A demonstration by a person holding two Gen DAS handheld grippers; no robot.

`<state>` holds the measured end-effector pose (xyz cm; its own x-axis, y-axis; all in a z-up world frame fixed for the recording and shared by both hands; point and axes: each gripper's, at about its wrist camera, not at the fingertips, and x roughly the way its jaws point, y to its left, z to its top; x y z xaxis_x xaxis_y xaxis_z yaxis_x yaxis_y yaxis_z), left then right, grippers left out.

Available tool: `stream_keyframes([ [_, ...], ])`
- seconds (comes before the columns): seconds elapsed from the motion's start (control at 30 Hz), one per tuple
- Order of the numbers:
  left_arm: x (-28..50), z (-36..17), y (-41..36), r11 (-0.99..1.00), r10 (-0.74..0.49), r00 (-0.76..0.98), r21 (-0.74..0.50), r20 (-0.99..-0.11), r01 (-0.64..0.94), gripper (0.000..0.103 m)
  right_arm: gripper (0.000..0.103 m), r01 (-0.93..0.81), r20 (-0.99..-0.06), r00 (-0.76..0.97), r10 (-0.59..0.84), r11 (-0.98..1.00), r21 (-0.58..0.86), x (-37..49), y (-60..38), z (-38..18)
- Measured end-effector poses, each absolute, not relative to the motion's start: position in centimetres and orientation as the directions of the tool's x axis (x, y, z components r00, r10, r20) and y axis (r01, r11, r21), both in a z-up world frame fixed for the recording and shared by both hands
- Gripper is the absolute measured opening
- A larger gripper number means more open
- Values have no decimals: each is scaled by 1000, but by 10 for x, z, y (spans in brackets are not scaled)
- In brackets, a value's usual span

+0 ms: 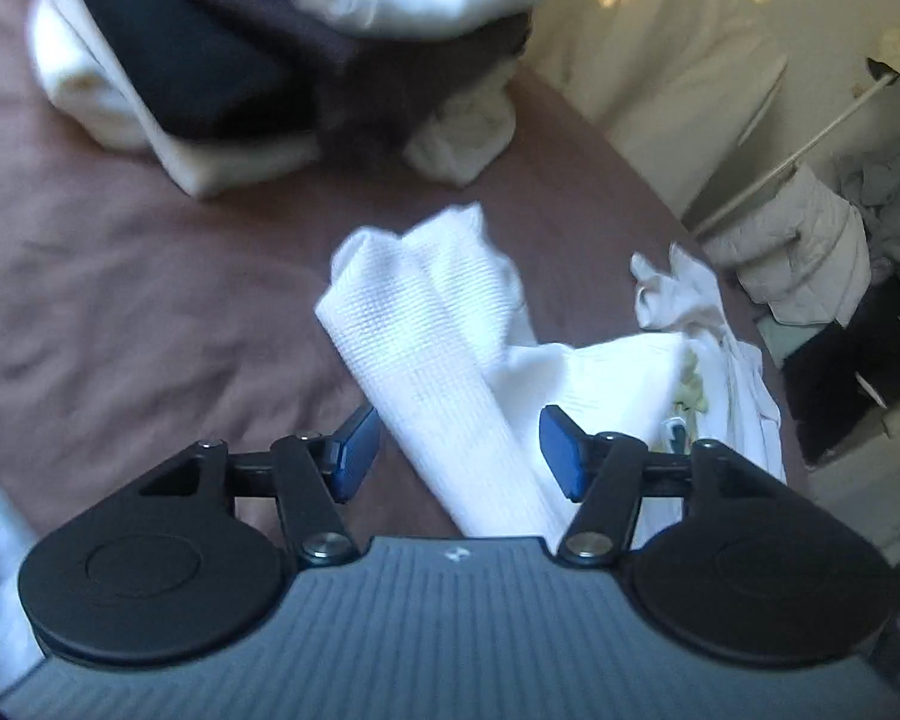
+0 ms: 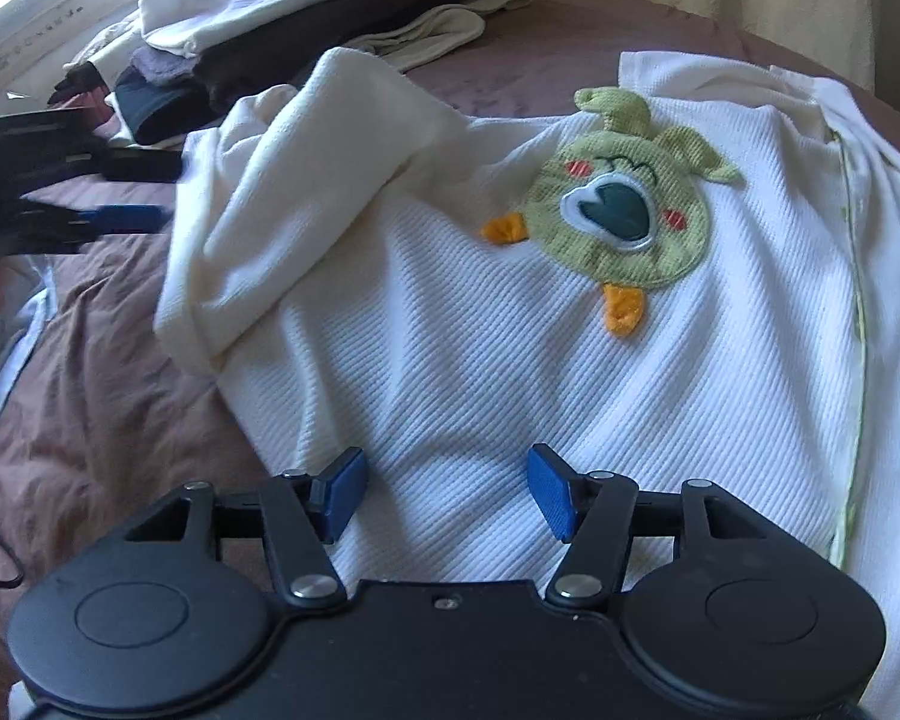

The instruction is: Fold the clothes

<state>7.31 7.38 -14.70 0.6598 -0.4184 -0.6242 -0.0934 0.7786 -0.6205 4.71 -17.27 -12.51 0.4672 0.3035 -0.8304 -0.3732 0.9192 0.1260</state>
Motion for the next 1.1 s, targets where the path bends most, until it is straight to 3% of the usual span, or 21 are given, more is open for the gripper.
stream_keyframes([
  [0.1, 86, -153, 61, 804, -394, 683, -591, -615, -69, 51, 68, -397, -836, 383, 394, 887, 236, 41, -171, -125],
  [0.13, 88, -150, 55, 824, -375, 695, -564, -614, -53, 20, 70, -408, -832, 326, 449, 861, 305, 40, -170, -126],
  [0.17, 89, -145, 50, 854, -347, 697, -518, -627, -40, 6, 71, -420, -829, 298, 472, 845, 330, 38, -169, -127],
  [0.23, 86, -129, 43, 908, -255, 733, -416, -630, -41, 4, 71, -461, -838, 308, 450, 841, 283, 32, -162, -129],
  [0.37, 54, -69, 42, 971, 28, 879, -195, -476, -136, 4, 73, -538, -849, 328, 413, 821, 192, 23, -150, -132],
  [0.53, 30, -27, 55, 951, 93, 929, -244, -358, -189, 4, 85, -560, -842, 335, 422, 808, 183, 22, -144, -136],
  [0.6, 28, -24, 49, 949, 40, 936, -278, -350, -145, 4, 86, -570, -844, 340, 415, 805, 166, 21, -141, -137],
  [0.77, 16, -40, 12, 908, -270, 894, -402, -358, 114, 5, 86, -593, -842, 332, 426, 788, 165, 14, -138, -132],
  [0.87, 9, -67, -20, 870, -438, 765, -436, -473, 229, 7, 87, -651, -821, 276, 499, 726, 222, 3, -138, -126],
  [1.0, 4, -115, -44, 901, -423, 582, -393, -694, 186, 10, 86, -715, -800, 152, 581, 623, 317, -10, -135, -127],
  [1.1, -6, -128, -27, 876, -452, 556, -464, -698, 130, 13, 84, -710, -794, 163, 585, 628, 317, -13, -139, -126],
])
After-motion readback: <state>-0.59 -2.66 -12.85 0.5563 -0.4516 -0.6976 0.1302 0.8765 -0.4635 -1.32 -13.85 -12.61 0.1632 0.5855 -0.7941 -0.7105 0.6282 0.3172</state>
